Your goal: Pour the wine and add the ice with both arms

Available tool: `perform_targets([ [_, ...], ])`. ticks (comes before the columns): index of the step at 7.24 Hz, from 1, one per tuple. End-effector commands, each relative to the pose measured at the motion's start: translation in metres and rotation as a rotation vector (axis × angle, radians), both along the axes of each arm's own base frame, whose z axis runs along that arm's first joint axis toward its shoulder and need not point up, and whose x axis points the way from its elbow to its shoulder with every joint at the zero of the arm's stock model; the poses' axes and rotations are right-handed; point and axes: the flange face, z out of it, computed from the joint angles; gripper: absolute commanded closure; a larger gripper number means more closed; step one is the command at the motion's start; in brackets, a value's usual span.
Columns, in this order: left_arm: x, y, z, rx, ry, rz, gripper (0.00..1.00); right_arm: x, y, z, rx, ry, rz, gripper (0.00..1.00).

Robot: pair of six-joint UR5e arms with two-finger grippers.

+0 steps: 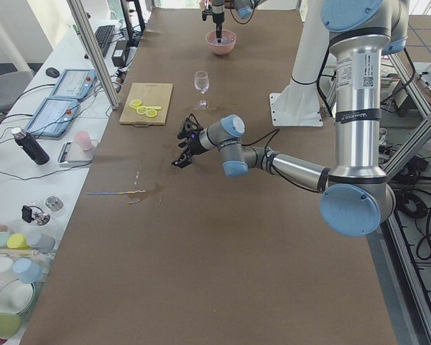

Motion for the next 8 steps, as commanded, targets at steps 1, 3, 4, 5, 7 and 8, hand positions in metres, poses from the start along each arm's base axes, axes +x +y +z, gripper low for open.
perform_targets([
  [1,0.0,0.0,0.0,0.0,0.0,0.0,0.02,-0.003,0.001,0.0,-0.002,0.001,-0.004,0.53],
  [3,0.0,0.0,0.0,0.0,0.0,0.0,0.02,-0.004,0.0,-0.002,0.004,-0.002,-0.007,0.88],
  [4,0.0,0.0,0.0,0.0,0.0,0.0,0.02,-0.004,-0.001,-0.006,0.01,-0.008,-0.008,1.0],
  [5,0.0,0.0,0.0,0.0,0.0,0.001,0.02,-0.001,-0.002,-0.013,0.015,-0.024,-0.005,1.0],
  [7,0.0,0.001,-0.001,0.001,0.004,0.006,0.02,0.045,-0.008,-0.058,0.022,-0.116,0.057,1.0],
  [8,-0.013,-0.006,-0.005,-0.001,0.005,0.041,0.02,0.06,-0.015,-0.089,0.051,-0.17,0.075,1.0],
])
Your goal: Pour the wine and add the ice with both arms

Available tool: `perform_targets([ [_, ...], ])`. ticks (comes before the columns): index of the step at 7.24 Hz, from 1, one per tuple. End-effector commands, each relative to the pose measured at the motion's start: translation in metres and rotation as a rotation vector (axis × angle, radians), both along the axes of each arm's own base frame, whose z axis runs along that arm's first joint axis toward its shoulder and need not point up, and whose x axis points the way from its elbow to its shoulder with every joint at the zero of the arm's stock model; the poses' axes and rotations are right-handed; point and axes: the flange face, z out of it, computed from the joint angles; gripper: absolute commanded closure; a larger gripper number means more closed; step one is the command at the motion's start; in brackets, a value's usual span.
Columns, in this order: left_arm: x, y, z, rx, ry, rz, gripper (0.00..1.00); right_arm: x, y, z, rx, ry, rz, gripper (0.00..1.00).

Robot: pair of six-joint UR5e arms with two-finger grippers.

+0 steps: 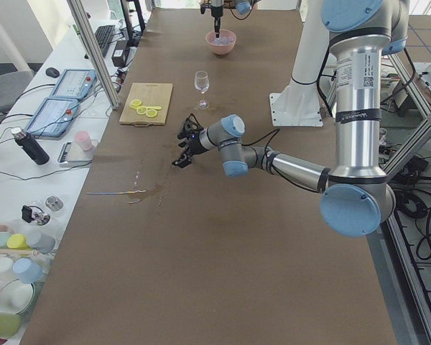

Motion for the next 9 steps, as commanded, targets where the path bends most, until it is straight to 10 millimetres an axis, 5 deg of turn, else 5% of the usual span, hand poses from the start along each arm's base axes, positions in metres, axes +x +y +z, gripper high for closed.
perform_targets([
  [1,-0.044,-0.019,0.0,-0.01,-0.008,0.056,0.02,0.028,-0.008,-0.058,0.061,-0.09,0.035,1.0],
  [5,-0.105,-0.061,0.017,-0.204,-0.02,0.054,0.02,0.025,-0.018,-0.144,0.216,-0.164,0.04,1.0],
  [7,-0.104,-0.062,0.036,-0.238,-0.046,0.079,0.02,0.002,-0.022,-0.168,0.256,-0.182,0.009,1.0],
  [9,-0.118,-0.077,0.06,-0.307,-0.068,0.042,0.02,-0.022,-0.033,-0.216,0.297,-0.2,-0.008,1.0],
])
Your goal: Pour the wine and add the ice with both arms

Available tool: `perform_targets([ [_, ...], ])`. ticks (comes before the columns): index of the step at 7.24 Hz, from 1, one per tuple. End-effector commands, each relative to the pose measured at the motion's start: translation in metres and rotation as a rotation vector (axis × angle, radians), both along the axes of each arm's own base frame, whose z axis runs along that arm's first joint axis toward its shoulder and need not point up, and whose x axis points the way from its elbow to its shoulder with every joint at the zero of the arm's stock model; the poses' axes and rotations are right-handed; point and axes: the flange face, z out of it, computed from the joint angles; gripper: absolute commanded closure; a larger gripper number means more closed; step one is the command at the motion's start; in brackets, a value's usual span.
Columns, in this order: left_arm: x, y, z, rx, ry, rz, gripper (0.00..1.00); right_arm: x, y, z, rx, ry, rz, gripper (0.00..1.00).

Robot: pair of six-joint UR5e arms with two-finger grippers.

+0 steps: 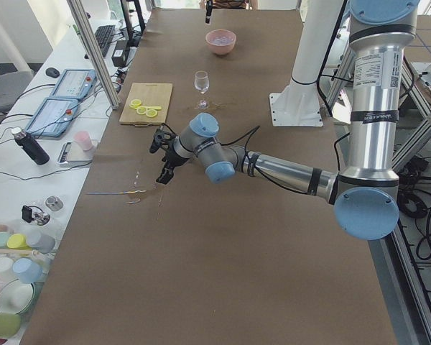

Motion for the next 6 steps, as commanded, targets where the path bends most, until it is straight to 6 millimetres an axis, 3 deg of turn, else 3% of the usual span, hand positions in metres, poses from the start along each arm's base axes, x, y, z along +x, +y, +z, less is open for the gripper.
perform_targets([
  [1,-0.006,-0.015,0.013,-0.072,-0.03,-0.021,0.02,-0.031,-0.013,-0.066,0.033,-0.008,-0.018,1.0],
  [3,-0.006,-0.028,0.011,-0.073,-0.028,-0.03,0.02,-0.096,-0.003,-0.117,0.018,-0.028,0.007,1.0],
  [4,-0.006,-0.037,0.023,-0.097,-0.035,-0.032,0.02,-0.125,0.008,-0.132,0.035,-0.025,0.013,1.0],
  [5,-0.016,-0.043,0.033,-0.146,-0.048,-0.048,0.02,-0.146,0.017,-0.136,0.035,-0.024,0.01,1.0],
  [6,-0.023,-0.05,0.028,-0.257,0.002,0.004,0.02,-0.171,0.021,-0.149,0.048,-0.02,0.03,1.0],
])
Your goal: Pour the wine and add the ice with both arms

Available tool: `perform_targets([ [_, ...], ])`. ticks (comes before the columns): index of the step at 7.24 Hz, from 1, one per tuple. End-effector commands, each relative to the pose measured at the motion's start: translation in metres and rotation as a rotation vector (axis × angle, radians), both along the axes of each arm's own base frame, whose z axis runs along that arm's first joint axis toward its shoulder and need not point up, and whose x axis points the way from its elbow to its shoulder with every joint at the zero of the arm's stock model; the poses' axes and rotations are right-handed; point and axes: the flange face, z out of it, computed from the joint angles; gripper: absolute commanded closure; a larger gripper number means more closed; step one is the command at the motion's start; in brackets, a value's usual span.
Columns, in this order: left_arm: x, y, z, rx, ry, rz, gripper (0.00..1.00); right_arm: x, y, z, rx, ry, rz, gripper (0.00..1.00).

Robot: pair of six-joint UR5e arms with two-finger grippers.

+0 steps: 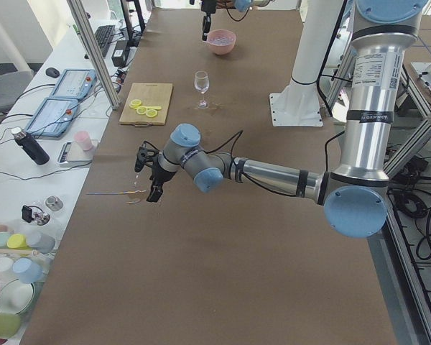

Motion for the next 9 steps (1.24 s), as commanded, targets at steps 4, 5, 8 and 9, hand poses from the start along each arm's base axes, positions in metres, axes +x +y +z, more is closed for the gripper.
perform_targets([
  [4,-0.068,-0.023,0.003,-0.126,-0.044,0.257,0.02,-0.088,-0.012,-0.04,0.013,-0.029,0.062,1.0],
  [5,-0.081,-0.034,-0.008,-0.154,-0.068,0.282,0.02,-0.107,-0.013,-0.034,0.0,-0.06,0.083,1.0],
  [8,-0.082,-0.034,-0.007,-0.163,-0.068,0.281,0.02,-0.136,-0.012,-0.045,0.019,-0.056,0.107,1.0],
  [9,-0.082,-0.034,-0.007,-0.162,-0.069,0.283,0.02,-0.134,-0.01,-0.046,0.019,-0.061,0.106,1.0],
])
